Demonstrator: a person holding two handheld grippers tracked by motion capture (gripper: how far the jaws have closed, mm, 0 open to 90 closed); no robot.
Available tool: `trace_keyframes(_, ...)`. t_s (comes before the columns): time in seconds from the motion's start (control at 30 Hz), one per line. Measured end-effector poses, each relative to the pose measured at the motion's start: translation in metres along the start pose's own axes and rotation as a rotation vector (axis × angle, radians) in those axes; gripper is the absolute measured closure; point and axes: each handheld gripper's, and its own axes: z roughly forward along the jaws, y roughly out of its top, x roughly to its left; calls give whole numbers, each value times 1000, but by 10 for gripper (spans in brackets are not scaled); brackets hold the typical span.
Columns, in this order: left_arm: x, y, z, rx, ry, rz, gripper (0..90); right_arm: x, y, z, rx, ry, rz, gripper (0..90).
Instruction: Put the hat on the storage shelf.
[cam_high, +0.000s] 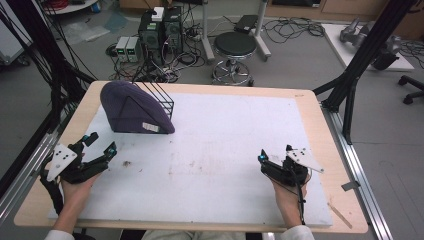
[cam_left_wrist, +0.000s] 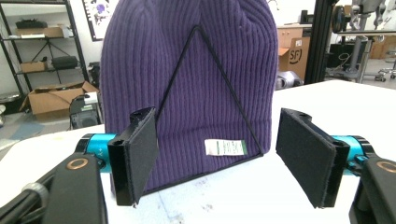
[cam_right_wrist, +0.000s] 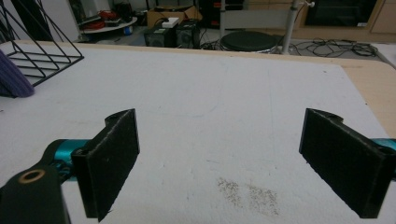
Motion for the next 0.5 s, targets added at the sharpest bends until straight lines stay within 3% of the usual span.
trace_keyframes(0.2, 1, -8, -6, -5, 24, -20, 298, -1, -9, 0, -31, -11, -11, 114)
trace_keyframes(0.37, 2, -10, -9, -15, 40, -17, 305, -1, -11, 0, -26, -27, -5, 114)
trace_keyframes(0.5, 2, -12, -11, -19, 52, -18, 306, 0, -10, 0, -52, -42, -36, 114)
